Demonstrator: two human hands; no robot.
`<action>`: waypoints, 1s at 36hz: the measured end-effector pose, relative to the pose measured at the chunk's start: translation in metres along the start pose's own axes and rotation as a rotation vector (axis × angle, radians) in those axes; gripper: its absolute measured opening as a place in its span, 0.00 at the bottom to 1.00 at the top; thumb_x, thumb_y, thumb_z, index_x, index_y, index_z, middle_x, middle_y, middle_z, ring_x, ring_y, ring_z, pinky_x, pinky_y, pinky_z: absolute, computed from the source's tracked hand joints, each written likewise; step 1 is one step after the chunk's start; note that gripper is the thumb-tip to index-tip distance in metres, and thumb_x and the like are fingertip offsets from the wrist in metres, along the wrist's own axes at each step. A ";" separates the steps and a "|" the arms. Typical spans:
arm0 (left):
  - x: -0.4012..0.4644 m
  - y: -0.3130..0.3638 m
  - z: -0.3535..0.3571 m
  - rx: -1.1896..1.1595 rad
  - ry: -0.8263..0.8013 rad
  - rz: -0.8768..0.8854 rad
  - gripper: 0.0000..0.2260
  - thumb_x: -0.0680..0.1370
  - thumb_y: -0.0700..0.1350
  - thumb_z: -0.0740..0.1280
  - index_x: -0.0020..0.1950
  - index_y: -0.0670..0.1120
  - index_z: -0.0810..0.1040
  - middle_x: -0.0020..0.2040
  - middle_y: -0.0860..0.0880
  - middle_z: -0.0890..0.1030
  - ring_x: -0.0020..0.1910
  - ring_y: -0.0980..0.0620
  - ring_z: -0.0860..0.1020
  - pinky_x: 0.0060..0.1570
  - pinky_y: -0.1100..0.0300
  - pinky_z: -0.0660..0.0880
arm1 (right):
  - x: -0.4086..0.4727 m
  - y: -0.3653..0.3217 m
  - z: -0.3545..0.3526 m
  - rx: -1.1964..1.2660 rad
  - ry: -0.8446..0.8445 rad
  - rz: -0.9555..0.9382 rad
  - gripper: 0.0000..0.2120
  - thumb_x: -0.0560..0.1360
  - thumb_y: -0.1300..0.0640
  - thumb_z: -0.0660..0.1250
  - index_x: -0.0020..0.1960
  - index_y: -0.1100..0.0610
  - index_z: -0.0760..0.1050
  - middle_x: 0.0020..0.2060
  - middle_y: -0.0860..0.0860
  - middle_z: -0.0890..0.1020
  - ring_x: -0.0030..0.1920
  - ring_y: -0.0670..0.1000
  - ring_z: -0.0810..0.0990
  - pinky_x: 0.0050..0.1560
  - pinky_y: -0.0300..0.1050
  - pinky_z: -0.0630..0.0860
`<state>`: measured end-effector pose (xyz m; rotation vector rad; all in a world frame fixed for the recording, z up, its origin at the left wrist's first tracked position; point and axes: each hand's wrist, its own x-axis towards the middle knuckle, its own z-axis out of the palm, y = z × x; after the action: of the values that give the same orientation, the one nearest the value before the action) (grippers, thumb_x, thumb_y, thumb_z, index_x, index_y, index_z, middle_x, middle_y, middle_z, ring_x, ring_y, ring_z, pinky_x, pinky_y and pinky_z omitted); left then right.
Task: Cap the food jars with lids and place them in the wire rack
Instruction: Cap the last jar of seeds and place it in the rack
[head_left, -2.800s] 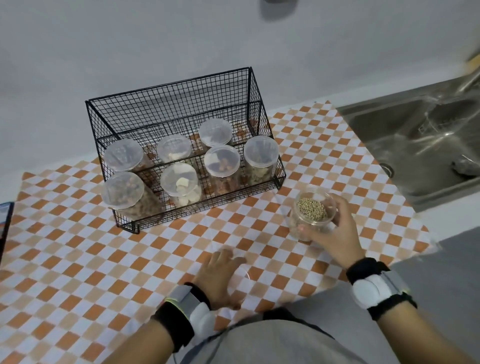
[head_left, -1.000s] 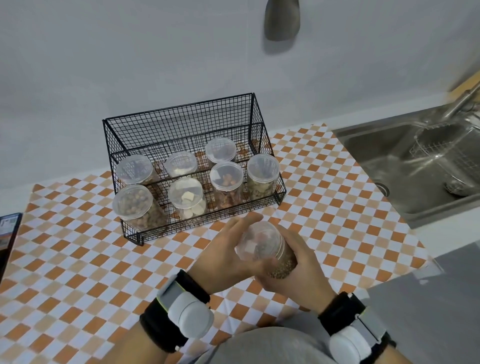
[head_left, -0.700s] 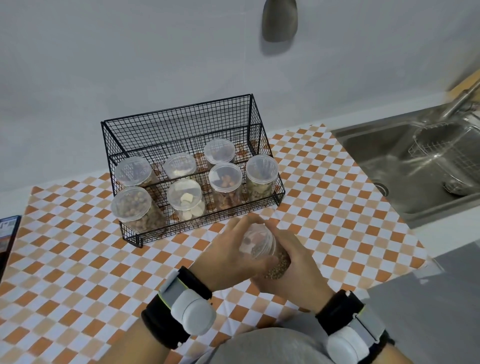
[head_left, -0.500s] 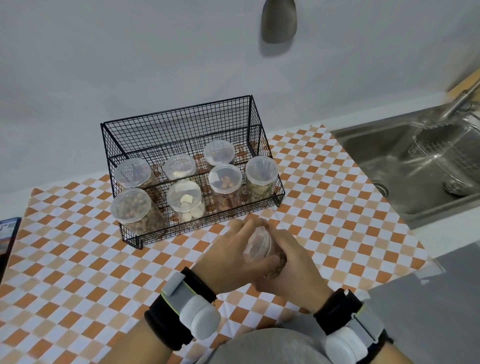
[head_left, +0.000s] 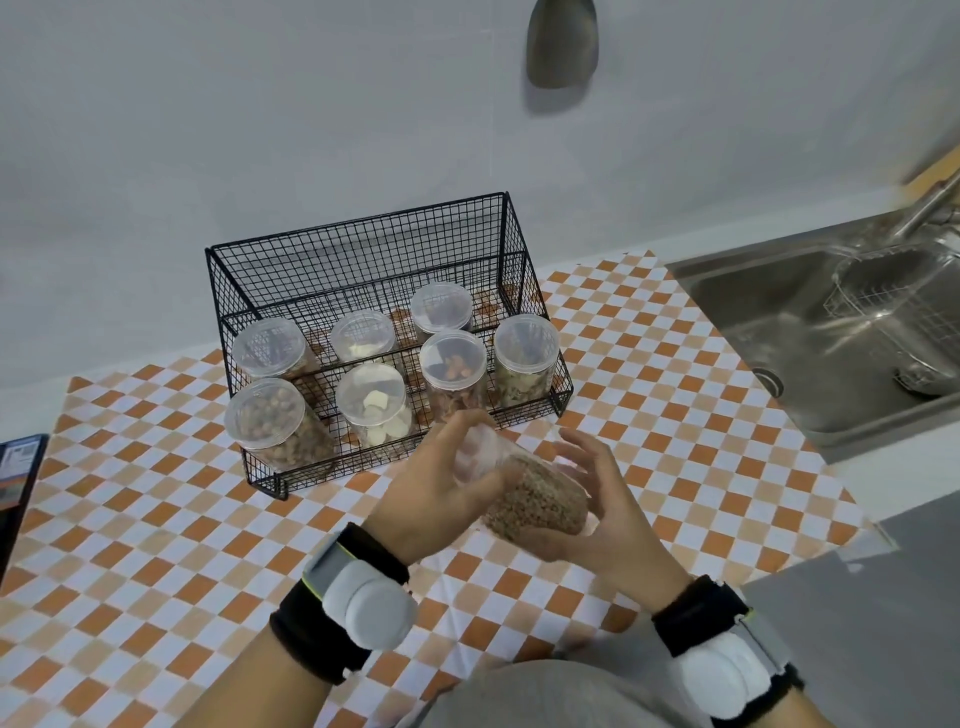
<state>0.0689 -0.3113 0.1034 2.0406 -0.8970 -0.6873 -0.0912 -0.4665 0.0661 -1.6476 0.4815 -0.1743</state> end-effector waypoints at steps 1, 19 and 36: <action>0.001 -0.001 -0.002 -0.033 0.013 -0.012 0.30 0.68 0.75 0.64 0.65 0.62 0.68 0.56 0.61 0.74 0.50 0.58 0.77 0.46 0.56 0.77 | 0.000 0.001 -0.002 0.058 -0.022 0.026 0.48 0.60 0.45 0.86 0.71 0.30 0.63 0.72 0.42 0.71 0.69 0.41 0.75 0.66 0.44 0.76; 0.004 0.016 -0.021 -0.106 0.034 0.044 0.25 0.71 0.74 0.63 0.63 0.64 0.70 0.53 0.48 0.79 0.46 0.38 0.81 0.47 0.39 0.79 | 0.007 -0.015 0.020 0.644 0.018 0.248 0.39 0.56 0.36 0.84 0.61 0.52 0.79 0.51 0.54 0.85 0.48 0.58 0.85 0.35 0.50 0.83; 0.007 0.014 -0.023 -0.250 0.064 -0.016 0.26 0.72 0.73 0.62 0.64 0.61 0.74 0.56 0.51 0.83 0.55 0.50 0.82 0.54 0.48 0.78 | 0.004 -0.027 0.028 0.452 0.002 0.038 0.29 0.65 0.31 0.77 0.60 0.41 0.73 0.49 0.48 0.82 0.37 0.54 0.81 0.27 0.46 0.78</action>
<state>0.0840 -0.3127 0.1267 1.8378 -0.7200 -0.7027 -0.0711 -0.4411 0.0875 -1.1958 0.4370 -0.2378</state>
